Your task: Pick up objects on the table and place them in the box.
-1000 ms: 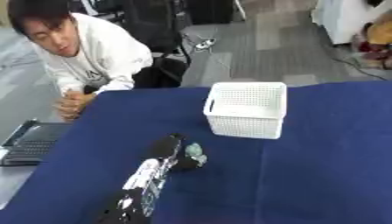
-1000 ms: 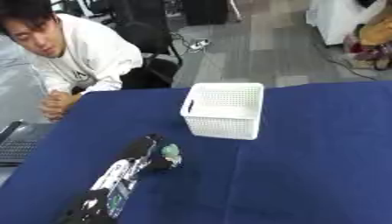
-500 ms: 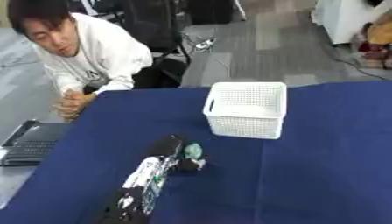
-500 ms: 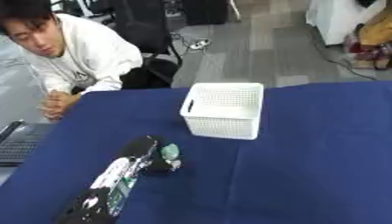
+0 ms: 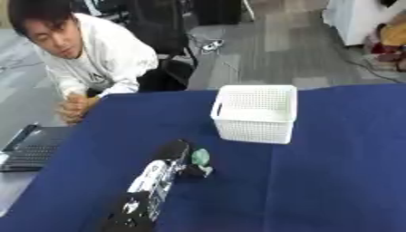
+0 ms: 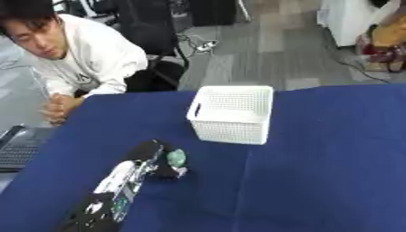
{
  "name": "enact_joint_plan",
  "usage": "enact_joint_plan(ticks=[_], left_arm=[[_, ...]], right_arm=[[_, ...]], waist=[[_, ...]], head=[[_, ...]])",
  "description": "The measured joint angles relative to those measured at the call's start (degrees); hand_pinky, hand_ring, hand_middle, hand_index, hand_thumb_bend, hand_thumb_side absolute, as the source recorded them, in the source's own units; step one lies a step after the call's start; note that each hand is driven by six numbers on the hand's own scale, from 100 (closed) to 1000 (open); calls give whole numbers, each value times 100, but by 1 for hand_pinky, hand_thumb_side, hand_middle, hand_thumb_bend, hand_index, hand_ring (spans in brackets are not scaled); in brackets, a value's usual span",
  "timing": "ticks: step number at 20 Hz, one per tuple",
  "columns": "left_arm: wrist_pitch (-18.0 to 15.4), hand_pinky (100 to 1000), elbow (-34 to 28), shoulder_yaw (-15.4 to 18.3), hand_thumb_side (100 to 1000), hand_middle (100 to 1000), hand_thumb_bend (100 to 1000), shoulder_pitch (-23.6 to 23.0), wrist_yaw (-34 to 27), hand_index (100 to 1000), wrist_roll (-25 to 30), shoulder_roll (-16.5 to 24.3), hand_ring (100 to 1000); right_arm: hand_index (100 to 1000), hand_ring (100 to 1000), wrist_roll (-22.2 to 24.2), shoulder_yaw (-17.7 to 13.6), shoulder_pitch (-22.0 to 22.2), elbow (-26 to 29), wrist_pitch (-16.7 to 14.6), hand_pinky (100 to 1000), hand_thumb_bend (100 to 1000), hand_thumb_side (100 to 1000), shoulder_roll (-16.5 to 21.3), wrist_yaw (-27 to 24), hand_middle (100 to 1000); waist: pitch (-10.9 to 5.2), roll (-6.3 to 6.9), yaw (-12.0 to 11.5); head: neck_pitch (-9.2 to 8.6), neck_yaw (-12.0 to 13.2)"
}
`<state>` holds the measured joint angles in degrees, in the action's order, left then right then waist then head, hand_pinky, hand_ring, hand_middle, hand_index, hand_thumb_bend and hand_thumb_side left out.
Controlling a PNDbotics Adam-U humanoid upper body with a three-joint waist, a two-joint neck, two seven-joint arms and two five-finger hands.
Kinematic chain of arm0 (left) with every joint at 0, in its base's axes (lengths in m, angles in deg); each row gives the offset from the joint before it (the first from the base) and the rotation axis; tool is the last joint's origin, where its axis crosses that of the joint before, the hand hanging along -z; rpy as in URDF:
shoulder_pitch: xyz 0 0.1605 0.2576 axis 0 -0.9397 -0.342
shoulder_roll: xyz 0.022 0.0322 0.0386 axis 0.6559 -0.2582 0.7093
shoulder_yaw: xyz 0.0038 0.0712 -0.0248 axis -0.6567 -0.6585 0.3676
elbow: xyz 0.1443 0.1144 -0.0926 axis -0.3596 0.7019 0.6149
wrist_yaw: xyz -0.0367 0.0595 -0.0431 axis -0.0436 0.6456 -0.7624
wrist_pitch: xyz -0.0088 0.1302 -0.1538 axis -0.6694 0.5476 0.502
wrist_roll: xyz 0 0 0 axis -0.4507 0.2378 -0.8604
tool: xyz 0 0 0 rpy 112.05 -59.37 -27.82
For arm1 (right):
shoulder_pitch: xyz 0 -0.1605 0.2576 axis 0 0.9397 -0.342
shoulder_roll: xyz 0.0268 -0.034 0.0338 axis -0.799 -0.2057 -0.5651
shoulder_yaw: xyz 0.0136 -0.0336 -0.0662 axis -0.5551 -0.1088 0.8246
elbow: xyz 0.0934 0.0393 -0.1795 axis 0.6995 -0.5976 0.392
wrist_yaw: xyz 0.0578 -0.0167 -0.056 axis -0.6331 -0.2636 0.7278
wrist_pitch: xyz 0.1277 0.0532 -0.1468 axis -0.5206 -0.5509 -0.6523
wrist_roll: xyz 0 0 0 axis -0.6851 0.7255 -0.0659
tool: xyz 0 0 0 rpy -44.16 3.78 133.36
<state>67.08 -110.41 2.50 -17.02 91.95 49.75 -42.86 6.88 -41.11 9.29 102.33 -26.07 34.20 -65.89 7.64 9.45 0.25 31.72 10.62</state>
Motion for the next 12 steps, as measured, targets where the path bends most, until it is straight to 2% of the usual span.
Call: enact_joint_plan(ticks=[1,2,6,12], left_arm=[[1,184,-1,0,656,623,439,0,-2,793,-1,0,377],[4,160,-2,0,648,602,391,0,-4,786,-4,0,355],[22,105,-5,0,590,562,303,0,-21,767,-22,0,316],[89,100,-17,-16,574,529,184,-4,-75,747,-99,0,279]], right_arm=[[576,268,0,0,0,0,0,100,100,1000,0,0,313],[576,268,0,0,0,0,0,100,100,1000,0,0,313],[576,268,0,0,0,0,0,100,100,1000,0,0,313],[576,268,0,0,0,0,0,100,100,1000,0,0,313]], waist=[[0,0,0],[0,0,0],[0,0,-1],[2,0,-2]], head=[[0,0],[0,0],[0,0],[0,0]])
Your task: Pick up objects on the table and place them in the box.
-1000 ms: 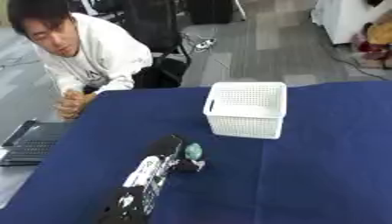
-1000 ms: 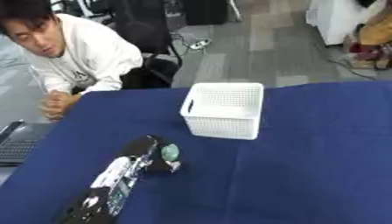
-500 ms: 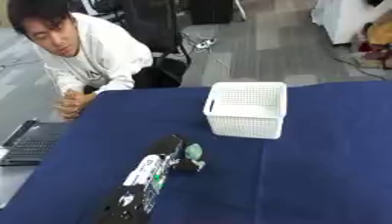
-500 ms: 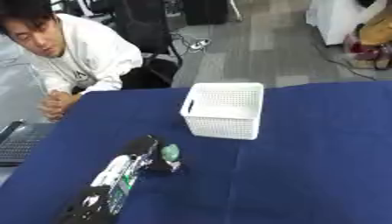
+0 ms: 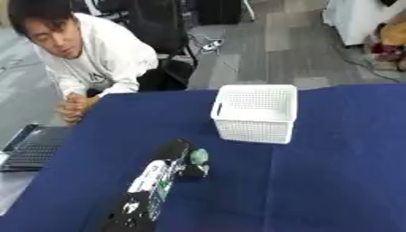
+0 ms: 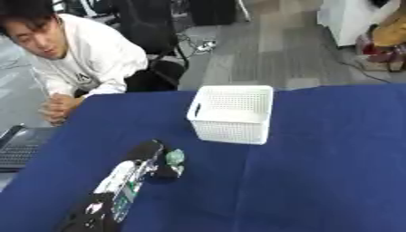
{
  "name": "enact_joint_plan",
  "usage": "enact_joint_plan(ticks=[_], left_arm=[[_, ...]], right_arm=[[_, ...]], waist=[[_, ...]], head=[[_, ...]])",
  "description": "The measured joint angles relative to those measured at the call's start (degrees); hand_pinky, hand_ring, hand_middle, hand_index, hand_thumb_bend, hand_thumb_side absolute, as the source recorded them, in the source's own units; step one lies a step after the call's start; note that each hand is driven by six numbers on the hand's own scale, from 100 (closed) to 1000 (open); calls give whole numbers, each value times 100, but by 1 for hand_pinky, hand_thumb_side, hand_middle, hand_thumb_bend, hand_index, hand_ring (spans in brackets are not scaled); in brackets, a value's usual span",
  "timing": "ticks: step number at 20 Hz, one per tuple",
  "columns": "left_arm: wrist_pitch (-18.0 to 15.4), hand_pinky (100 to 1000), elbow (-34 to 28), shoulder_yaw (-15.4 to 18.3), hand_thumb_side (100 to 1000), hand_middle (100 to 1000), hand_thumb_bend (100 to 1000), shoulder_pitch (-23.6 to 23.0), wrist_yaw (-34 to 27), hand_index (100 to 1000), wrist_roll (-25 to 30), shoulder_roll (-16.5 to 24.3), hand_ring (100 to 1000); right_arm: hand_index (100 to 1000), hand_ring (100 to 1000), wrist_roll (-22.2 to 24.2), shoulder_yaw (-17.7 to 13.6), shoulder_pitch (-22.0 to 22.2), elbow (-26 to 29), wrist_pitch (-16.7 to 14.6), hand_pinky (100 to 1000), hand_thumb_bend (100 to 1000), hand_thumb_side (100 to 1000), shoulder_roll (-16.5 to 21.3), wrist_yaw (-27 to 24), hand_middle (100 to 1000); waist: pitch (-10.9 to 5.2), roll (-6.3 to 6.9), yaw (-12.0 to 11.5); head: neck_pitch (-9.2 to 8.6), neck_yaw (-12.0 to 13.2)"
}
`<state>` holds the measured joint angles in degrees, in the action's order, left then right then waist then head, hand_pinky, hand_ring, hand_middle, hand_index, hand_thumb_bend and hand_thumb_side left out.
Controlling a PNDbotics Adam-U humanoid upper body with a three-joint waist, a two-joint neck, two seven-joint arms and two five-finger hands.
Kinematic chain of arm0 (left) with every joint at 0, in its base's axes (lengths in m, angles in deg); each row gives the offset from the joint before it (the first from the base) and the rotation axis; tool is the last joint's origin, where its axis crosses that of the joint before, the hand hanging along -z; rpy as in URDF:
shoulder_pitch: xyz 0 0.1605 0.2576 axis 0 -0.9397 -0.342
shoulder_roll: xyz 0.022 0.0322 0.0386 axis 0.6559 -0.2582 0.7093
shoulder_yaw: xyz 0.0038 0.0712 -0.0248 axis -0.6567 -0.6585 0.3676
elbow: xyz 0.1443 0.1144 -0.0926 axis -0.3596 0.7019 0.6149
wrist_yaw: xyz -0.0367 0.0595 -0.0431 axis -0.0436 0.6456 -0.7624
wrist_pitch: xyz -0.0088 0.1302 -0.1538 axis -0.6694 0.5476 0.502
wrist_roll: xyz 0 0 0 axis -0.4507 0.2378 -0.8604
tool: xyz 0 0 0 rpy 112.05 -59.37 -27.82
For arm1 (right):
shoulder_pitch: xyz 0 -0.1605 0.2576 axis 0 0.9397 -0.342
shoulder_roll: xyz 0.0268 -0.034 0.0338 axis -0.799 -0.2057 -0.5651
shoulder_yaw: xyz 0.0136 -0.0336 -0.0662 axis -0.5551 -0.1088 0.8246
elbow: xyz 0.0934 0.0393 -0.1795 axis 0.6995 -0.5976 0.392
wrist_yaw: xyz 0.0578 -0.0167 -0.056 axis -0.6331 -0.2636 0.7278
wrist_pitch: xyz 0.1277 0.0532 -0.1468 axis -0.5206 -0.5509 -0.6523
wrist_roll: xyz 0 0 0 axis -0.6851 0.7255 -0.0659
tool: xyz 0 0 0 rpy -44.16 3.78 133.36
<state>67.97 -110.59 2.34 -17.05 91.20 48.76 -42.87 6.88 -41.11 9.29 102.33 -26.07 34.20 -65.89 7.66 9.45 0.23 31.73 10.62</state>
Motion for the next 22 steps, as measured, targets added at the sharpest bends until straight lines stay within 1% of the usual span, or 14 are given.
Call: enact_joint_plan(ticks=[3,4,6,10,12,14,15,16,17,18,19,20,21,22], left_arm=[[9,100,-3,-2,570,501,114,-12,-28,724,-58,-1,250],[13,100,-9,-2,568,499,107,-19,-39,722,-79,-1,247],[20,100,-11,-3,540,451,100,-27,-55,681,-118,-2,191],[44,100,-11,-7,541,370,100,-41,-106,617,-215,-3,101],[62,100,-11,-18,530,281,100,-46,-129,522,-291,-4,100],[63,100,-12,-31,533,248,100,-61,-159,484,-396,-5,100],[56,100,-12,-35,541,185,100,-71,-179,417,-456,-5,100],[44,100,-13,-37,538,197,100,-80,-200,429,-524,-5,100],[30,100,-13,-39,545,140,100,-92,-208,369,-598,-7,100],[14,100,-13,-44,545,140,100,-97,-213,369,-679,-9,100],[-4,100,-13,-53,549,114,100,-105,-220,327,-750,-10,100],[-22,100,-14,-60,545,122,100,-115,-221,342,-813,-10,100],[-39,100,-15,-70,560,105,100,-128,-221,305,-861,-10,100],[-57,100,-23,-72,561,104,100,-140,-221,304,-896,-10,100]], right_arm=[[576,268,0,0,0,0,0,100,100,1000,0,0,313],[576,268,0,0,0,0,0,100,100,1000,0,0,313],[576,268,0,0,0,0,0,100,100,1000,0,0,313],[576,268,0,0,0,0,0,100,100,1000,0,0,313],[576,268,0,0,0,0,0,100,100,1000,0,0,313],[576,268,0,0,0,0,0,100,100,1000,0,0,313],[576,268,0,0,0,0,0,100,100,1000,0,0,313],[576,268,0,0,0,0,0,100,100,1000,0,0,313],[576,268,0,0,0,0,0,100,100,1000,0,0,313],[576,268,0,0,0,0,0,100,100,1000,0,0,313],[576,268,0,0,0,0,-1,100,100,1000,0,0,313],[576,268,0,0,0,0,-1,100,100,1000,0,0,313],[576,268,0,0,0,0,-1,100,100,1000,0,0,313],[576,268,0,0,0,0,-1,100,100,1000,0,0,313]], waist=[[1,0,0],[1,0,0],[2,0,0],[3,0,0],[6,-1,0],[9,-1,0],[12,-3,0],[15,-4,-1],[18,-4,-1],[22,-5,-1],[30,-8,-1],[32,-11,-3],[32,-14,-3],[32,-15,-3]], head=[[0,0],[0,0],[0,0],[0,0],[0,0],[0,1],[0,1],[0,1],[0,1],[0,1],[0,1],[0,1],[0,1],[0,1]])
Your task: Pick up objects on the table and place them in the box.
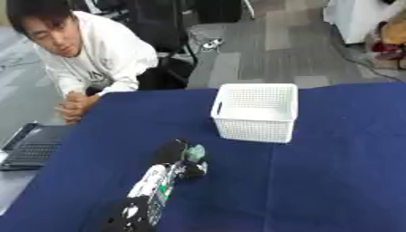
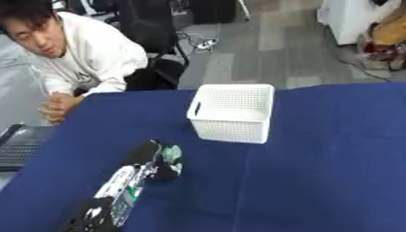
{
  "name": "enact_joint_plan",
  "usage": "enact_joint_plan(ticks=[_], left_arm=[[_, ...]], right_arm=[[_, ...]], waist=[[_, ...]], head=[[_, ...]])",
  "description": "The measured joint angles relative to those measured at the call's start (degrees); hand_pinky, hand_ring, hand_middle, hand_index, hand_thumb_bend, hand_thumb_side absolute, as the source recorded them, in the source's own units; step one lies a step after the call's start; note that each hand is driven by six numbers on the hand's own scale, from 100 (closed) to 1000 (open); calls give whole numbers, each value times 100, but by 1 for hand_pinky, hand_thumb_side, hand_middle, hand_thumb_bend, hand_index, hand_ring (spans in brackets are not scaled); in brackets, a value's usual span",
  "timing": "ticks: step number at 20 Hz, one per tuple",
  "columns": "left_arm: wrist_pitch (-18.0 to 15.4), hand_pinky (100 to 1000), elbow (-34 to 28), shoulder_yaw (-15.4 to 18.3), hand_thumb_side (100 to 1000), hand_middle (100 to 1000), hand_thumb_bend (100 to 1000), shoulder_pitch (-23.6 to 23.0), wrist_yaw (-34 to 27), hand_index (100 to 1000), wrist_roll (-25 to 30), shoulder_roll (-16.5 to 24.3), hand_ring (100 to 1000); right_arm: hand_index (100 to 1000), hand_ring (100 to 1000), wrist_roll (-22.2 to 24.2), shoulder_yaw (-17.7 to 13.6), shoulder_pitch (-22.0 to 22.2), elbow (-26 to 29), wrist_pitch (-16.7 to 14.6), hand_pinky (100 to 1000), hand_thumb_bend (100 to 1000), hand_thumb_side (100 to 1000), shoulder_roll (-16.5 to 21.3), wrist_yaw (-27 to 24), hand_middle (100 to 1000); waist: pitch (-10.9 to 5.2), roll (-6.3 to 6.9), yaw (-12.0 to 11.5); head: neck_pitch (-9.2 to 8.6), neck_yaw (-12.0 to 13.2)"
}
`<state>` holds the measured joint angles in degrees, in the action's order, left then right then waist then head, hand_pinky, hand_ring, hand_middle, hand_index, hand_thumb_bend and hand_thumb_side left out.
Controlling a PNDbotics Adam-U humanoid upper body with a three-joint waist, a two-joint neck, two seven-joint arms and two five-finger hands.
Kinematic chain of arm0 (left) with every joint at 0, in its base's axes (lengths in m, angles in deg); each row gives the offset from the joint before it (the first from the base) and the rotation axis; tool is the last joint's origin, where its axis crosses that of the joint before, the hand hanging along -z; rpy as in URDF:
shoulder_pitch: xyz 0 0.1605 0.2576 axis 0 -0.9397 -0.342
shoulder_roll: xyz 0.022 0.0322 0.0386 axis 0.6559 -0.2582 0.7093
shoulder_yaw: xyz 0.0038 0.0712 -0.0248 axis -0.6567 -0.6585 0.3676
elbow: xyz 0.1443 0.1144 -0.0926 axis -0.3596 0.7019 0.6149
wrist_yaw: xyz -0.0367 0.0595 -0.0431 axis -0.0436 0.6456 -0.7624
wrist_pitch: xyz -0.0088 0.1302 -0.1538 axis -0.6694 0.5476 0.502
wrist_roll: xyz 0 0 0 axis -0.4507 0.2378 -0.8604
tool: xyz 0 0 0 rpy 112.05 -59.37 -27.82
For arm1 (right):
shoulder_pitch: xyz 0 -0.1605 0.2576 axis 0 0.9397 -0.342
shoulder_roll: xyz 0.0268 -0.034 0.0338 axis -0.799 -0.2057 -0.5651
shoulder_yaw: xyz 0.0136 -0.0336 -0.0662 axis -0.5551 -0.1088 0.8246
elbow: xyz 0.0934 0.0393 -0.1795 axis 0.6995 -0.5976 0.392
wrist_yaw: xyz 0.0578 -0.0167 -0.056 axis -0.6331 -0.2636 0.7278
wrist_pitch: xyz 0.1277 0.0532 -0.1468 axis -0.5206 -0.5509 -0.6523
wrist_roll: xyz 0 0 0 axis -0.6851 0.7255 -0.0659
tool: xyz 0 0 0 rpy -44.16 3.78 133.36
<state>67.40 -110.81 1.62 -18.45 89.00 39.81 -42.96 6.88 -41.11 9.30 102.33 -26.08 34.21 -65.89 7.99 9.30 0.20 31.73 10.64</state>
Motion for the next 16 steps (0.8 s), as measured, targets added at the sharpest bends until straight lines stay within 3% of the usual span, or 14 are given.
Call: enact_joint_plan(ticks=[6,16], left_arm=[[-79,100,-197,-34,599,100,100,-31,12,276,31,2,100],[-235,100,-588,-166,552,100,100,112,-23,262,368,147,100]], right_arm=[[576,268,0,0,1,0,0,100,100,1000,0,0,313],[576,268,3,0,2,0,2,100,100,1000,2,0,313]], waist=[[9,-1,0],[12,1,1]], head=[[1,0],[8,0]])
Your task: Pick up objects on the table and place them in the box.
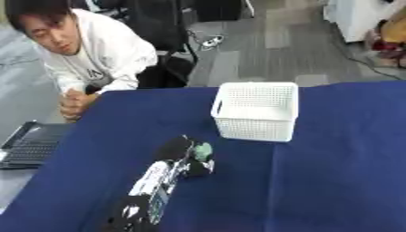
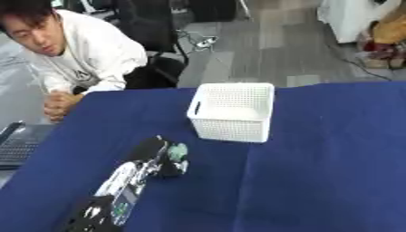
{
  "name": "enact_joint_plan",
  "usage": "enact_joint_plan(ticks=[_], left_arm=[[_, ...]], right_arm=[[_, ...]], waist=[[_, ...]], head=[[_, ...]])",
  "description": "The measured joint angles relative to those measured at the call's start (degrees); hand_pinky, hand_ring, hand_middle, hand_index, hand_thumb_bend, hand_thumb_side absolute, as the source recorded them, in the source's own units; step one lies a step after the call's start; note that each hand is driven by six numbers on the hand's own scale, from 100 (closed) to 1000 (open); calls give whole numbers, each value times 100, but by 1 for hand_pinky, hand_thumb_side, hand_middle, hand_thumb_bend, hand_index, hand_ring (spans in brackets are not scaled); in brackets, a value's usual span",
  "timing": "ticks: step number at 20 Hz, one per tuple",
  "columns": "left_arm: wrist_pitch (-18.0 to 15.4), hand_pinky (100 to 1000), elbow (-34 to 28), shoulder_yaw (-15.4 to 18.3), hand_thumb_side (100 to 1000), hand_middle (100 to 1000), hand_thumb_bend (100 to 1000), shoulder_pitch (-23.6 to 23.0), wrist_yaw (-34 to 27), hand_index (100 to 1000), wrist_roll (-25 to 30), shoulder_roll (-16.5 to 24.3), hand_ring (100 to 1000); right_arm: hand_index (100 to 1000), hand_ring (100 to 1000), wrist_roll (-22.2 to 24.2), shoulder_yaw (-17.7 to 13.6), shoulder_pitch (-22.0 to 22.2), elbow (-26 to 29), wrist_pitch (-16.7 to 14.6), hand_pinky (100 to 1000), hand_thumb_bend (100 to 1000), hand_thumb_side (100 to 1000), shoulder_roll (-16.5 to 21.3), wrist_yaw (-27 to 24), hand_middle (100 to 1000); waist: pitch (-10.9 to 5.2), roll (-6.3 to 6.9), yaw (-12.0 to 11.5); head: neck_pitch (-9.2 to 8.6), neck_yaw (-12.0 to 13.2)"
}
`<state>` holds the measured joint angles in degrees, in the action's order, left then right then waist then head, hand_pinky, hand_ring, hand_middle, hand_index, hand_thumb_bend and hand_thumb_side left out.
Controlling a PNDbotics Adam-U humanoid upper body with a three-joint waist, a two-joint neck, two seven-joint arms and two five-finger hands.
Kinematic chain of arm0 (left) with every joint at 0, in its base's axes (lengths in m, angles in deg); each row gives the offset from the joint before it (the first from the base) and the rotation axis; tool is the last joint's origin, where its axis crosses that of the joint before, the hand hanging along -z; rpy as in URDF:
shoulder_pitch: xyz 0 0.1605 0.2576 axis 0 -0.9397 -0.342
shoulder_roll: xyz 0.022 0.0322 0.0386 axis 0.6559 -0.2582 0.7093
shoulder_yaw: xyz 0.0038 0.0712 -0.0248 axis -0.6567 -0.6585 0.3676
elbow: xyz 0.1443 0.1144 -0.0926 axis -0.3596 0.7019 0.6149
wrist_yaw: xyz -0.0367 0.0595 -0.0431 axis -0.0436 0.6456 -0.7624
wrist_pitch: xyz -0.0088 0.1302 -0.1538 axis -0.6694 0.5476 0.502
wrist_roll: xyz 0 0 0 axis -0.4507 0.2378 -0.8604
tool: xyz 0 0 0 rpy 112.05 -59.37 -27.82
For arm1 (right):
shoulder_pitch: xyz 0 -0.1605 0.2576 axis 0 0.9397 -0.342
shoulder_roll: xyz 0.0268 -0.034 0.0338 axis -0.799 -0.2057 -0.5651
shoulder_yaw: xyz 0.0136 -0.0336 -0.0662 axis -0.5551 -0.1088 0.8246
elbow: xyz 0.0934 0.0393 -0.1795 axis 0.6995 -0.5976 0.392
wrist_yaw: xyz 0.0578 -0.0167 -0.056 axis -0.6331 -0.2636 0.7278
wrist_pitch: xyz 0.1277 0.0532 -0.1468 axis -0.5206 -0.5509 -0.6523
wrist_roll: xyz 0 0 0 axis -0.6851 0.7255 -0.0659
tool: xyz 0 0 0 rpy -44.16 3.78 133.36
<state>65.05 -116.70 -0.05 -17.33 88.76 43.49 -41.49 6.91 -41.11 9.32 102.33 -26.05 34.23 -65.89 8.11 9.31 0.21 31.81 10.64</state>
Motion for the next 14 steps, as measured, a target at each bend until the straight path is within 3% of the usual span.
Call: enact_joint_plan(ticks=[11,14], left_arm=[[-131,100,-216,-131,460,100,100,402,180,251,195,399,100],[-218,100,-256,-198,489,100,100,629,194,254,246,553,100]], right_arm=[[576,268,19,1,9,0,19,100,100,1000,6,0,313],[576,268,22,1,28,0,21,100,100,1000,7,0,313]], waist=[[-15,36,-15],[-30,52,-13]], head=[[72,-1],[96,-1]])
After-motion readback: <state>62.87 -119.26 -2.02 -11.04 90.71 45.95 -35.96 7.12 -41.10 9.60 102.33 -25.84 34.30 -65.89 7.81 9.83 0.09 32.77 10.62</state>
